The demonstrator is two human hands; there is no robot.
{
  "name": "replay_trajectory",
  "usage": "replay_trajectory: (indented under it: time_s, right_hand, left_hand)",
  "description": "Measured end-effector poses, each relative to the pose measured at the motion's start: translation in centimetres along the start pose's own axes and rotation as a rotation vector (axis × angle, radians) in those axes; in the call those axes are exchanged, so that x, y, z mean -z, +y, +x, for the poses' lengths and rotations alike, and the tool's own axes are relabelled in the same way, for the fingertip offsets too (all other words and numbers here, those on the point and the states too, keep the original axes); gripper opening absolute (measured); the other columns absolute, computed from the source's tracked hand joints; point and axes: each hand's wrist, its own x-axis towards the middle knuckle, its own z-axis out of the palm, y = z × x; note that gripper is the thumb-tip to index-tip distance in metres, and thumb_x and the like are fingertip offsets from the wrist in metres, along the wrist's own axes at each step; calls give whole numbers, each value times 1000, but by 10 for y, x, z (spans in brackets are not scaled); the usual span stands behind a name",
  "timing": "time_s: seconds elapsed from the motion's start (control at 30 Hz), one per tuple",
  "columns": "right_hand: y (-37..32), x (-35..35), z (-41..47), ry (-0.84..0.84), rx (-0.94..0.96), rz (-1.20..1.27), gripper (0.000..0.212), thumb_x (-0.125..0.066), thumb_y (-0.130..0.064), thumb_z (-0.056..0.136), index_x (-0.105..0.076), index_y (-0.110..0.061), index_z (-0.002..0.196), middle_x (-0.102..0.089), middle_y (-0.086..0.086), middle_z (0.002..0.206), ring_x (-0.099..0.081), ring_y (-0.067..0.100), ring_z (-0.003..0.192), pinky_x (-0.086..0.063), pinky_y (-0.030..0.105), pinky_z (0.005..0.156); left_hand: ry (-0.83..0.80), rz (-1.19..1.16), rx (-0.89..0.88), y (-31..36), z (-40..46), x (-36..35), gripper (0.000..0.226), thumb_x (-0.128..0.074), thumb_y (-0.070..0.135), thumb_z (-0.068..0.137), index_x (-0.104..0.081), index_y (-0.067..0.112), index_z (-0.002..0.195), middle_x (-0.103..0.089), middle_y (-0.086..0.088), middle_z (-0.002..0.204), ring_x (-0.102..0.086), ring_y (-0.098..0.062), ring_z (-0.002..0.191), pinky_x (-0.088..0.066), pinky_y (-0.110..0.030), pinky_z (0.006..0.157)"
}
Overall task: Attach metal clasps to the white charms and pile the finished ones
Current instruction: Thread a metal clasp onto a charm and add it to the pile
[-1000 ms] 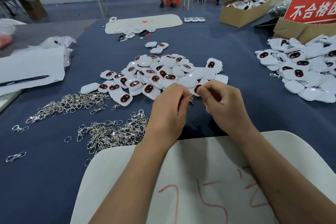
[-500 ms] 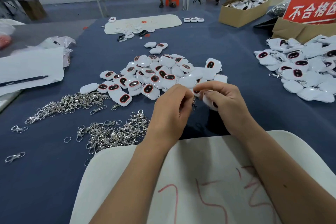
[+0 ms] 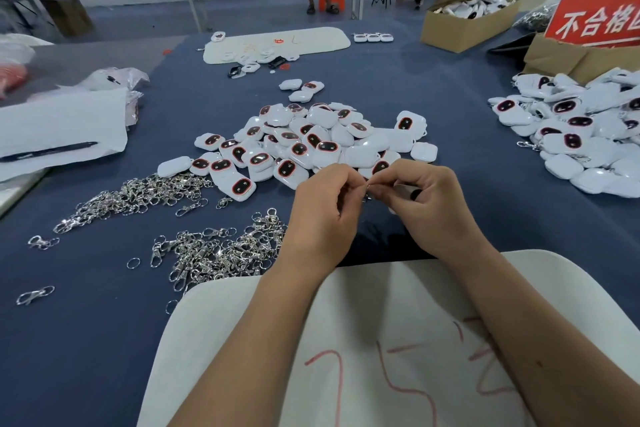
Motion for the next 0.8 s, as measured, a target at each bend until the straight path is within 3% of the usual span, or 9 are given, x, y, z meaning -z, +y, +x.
replay_trajectory:
  time_s: [0.13, 0.27, 0.4, 0.5, 0.63, 0.8]
  right_hand:
    - [0, -1, 0, 5, -8, -13, 9, -76, -6, 93, -78, -14, 91, -74, -11, 85, -67, 7, 82, -49, 14, 76]
    - [3, -3, 2, 96, -142, -47, 12, -70, -19, 99, -69, -21, 88, -69, -9, 79, -59, 8, 68, -49, 23, 63]
    - [7, 2, 4, 112, -347, 110, 20, -63, -5, 94, -63, -24, 94, -66, -12, 81, -51, 10, 63, -44, 31, 60]
    - [6, 5, 3, 128, -384, 137, 30, -80, -7, 86, -65, -27, 103, -75, 1, 94, -62, 14, 71, -57, 32, 65]
    - [7, 6, 2, 163, -362, 188, 19, -81, -19, 90, -76, -26, 107, -74, 4, 81, -61, 11, 70, -54, 24, 69]
    - [7, 2, 3, 201, -393, 195, 10, -74, -24, 95, -70, -25, 103, -54, -9, 65, -45, 15, 60, -41, 30, 59]
  left_hand:
    - [6, 14, 9, 1, 0, 0, 11, -61, 6, 95, -65, 12, 86, -63, 0, 78, -59, -18, 73, -48, -38, 68]
    - [20, 34, 4, 1, 0, -1, 13, -61, 5, 94, -63, 12, 84, -63, 1, 77, -57, -18, 72, -47, -39, 68]
    - [-38, 70, -39, 1, -2, -2, 11, -61, 4, 94, -64, 10, 86, -63, 1, 78, -56, -19, 75, -47, -40, 70]
    - [-58, 98, -61, 1, -3, -2, 9, -61, 4, 95, -64, 8, 87, -63, 0, 80, -54, -18, 76, -46, -42, 71]
    - [-74, 94, -69, 1, -2, -3, 8, -61, 4, 95, -64, 7, 89, -62, 0, 82, -55, -20, 78, -47, -44, 73]
    - [-91, 102, -81, 2, -3, -2, 9, -60, 2, 95, -64, 7, 89, -62, 0, 83, -54, -19, 79, -46, -42, 73]
